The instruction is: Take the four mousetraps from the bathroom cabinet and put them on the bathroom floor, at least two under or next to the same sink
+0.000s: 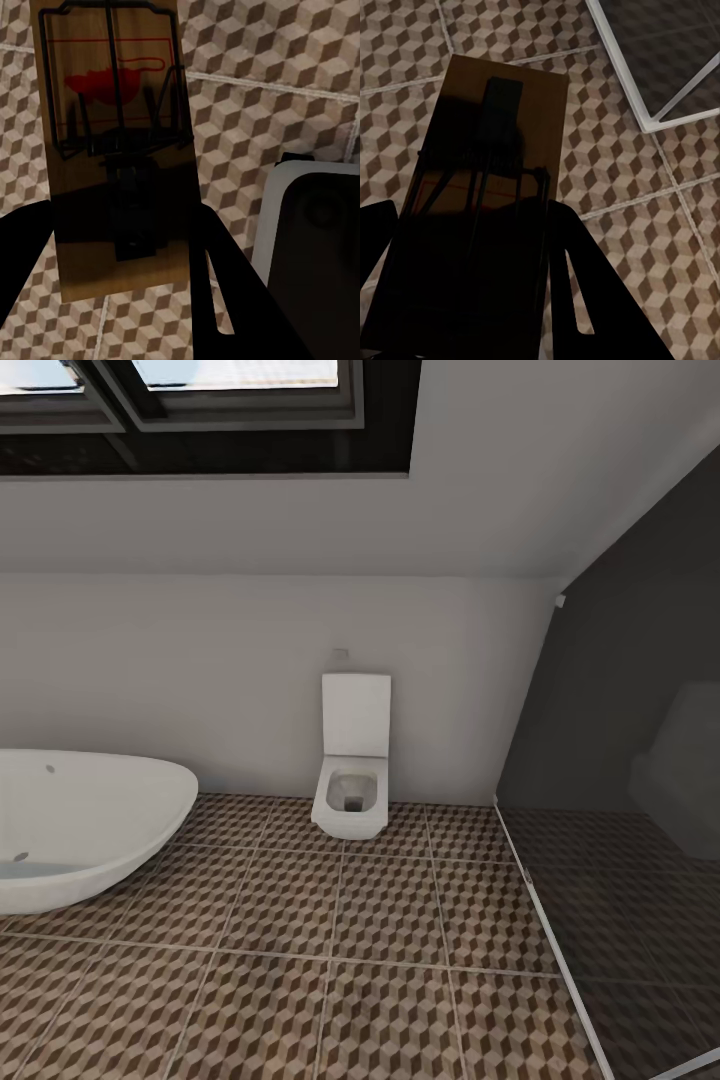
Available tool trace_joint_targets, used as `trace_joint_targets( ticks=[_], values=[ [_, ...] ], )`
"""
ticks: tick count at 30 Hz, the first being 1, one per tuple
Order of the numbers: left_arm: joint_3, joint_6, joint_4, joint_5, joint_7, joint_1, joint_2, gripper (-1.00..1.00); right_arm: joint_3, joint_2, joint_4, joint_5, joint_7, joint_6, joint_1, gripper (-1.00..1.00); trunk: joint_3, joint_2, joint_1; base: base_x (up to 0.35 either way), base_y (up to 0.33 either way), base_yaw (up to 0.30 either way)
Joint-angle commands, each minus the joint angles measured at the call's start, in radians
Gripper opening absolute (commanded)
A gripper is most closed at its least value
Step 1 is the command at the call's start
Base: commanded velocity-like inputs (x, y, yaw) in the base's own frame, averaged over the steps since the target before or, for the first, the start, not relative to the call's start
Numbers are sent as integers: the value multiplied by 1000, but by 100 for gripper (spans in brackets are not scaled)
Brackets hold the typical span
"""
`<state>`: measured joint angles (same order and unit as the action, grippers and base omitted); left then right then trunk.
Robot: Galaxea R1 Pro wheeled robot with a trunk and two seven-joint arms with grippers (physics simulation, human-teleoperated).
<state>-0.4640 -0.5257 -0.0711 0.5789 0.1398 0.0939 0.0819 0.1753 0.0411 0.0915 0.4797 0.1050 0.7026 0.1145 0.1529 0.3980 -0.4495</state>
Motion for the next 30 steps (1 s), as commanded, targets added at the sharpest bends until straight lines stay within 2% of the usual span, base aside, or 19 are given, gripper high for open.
trace_joint_targets(
  ticks=[1,30],
  values=[
    [-7,-3,-3,-2,6,1,-1,-100,9,0,0,2,9,2,1,-100,2,2,-1,0,0,0],
    [-7,-4,-3,-2,6,1,-1,-100,9,0,1,2,9,2,1,-100,2,2,-1,0,0,0]
  ],
)
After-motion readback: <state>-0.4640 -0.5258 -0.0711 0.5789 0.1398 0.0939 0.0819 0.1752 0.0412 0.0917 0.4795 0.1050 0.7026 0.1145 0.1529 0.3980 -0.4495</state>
